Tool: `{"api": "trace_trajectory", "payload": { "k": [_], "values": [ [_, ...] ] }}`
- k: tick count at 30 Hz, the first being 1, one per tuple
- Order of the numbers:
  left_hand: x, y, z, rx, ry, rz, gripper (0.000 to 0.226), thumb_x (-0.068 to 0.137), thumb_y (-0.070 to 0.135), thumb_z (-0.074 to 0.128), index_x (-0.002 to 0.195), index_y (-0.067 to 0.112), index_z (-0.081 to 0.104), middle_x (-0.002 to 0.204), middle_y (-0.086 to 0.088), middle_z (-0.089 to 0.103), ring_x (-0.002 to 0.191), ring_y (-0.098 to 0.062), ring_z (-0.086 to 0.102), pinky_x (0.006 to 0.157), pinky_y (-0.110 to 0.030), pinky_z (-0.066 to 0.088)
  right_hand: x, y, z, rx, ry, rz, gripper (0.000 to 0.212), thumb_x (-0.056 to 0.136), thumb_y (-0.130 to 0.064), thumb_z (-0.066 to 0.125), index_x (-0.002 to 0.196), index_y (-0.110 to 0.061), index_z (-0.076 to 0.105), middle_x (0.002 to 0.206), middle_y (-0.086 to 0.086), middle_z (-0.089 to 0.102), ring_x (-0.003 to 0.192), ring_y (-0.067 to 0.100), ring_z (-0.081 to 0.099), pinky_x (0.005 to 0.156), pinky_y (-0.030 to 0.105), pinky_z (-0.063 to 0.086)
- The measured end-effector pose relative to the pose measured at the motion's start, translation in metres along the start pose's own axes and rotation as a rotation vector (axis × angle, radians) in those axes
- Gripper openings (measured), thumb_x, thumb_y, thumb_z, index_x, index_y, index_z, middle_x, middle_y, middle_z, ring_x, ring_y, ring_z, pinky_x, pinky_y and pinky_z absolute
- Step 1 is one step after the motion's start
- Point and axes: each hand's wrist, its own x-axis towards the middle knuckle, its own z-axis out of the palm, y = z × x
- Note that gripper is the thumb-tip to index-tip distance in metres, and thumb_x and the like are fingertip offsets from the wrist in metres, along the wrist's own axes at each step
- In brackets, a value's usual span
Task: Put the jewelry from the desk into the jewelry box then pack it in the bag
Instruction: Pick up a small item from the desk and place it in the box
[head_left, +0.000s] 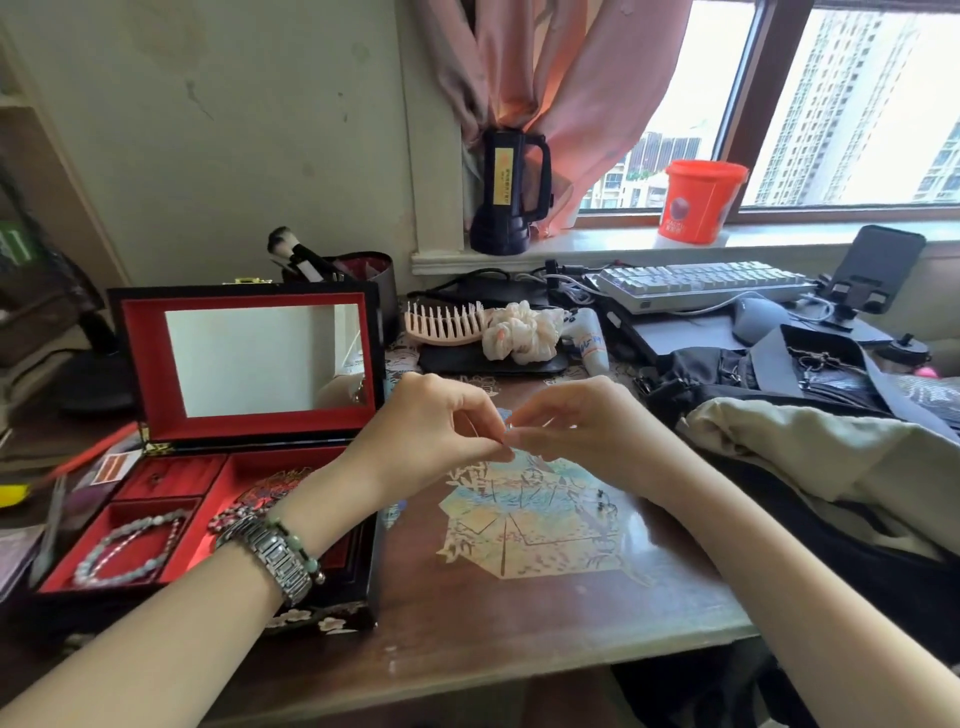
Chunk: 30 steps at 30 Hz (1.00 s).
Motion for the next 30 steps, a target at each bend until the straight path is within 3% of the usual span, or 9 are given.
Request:
{"api": "trace_trajectory", "payload": {
  "k": [3, 9, 13, 19, 22, 30],
  "values": [
    [-0.008, -0.001, -0.007, 0.012, 0.039, 0.026, 0.010, 0.067, 0.019, 0.084, 0.073, 0.016, 0.077, 0.062, 0.012, 0.070, 0.063, -0.008, 0.068, 0.060, -0.018, 0.054, 0.003, -0.008, 0.007, -0.019, -0.033, -0.045, 0.016, 0.075, -0.030, 0.075, 0.087, -0.019, 0.076, 0.078, -0.004, 0.074, 0.064, 0.005, 0.064, 0.071, 0.036, 0.059],
    [-0.022, -0.011, -0.022, 0.014, 0.029, -0.009, 0.015, 0.066, 0.024, 0.083, 0.077, 0.019, 0.075, 0.071, 0.005, 0.073, 0.064, -0.011, 0.068, 0.065, -0.031, 0.057, 0.007, -0.021, 0.020, -0.067, -0.022, -0.101, 0.013, 0.073, -0.027, 0.078, 0.084, -0.023, 0.075, 0.077, -0.005, 0.074, 0.073, 0.012, 0.067, 0.072, 0.034, 0.057],
    [-0.033, -0.018, -0.039, 0.038, 0.016, -0.043, 0.018, 0.067, 0.022, 0.084, 0.081, 0.021, 0.073, 0.074, 0.008, 0.071, 0.065, -0.006, 0.065, 0.059, -0.015, 0.050, 0.009, -0.029, 0.028, -0.112, 0.002, -0.135, 0.012, 0.072, -0.029, 0.078, 0.082, -0.026, 0.074, 0.072, -0.012, 0.069, 0.069, 0.003, 0.062, 0.067, 0.023, 0.055],
    [-0.064, -0.042, -0.089, 0.124, 0.076, -0.133, 0.017, 0.070, 0.021, 0.082, 0.085, 0.022, 0.073, 0.079, 0.010, 0.070, 0.077, 0.000, 0.065, 0.068, -0.005, 0.046, 0.017, -0.052, 0.048, -0.149, -0.019, -0.179, 0.009, 0.076, -0.025, 0.077, 0.080, -0.027, 0.070, 0.069, -0.016, 0.064, 0.065, -0.003, 0.060, 0.059, 0.007, 0.047],
    [-0.086, -0.063, -0.122, 0.230, 0.144, -0.198, 0.013, 0.073, 0.023, 0.079, 0.083, 0.027, 0.073, 0.077, 0.013, 0.071, 0.080, 0.005, 0.063, 0.066, -0.002, 0.041, 0.027, -0.068, 0.067, -0.129, -0.034, -0.179, 0.011, 0.075, -0.027, 0.077, 0.083, -0.022, 0.072, 0.075, -0.010, 0.068, 0.067, 0.002, 0.062, 0.062, 0.010, 0.049],
    [-0.131, -0.111, -0.177, 0.468, 0.149, -0.324, 0.010, 0.079, 0.018, 0.073, 0.081, 0.027, 0.071, 0.084, 0.012, 0.068, 0.078, -0.001, 0.061, 0.069, -0.017, 0.046, 0.051, -0.105, 0.125, -0.118, -0.124, -0.248, 0.019, 0.076, -0.033, 0.076, 0.091, -0.021, 0.073, 0.076, -0.015, 0.065, 0.070, -0.005, 0.059, 0.065, 0.003, 0.043]
  ]
}}
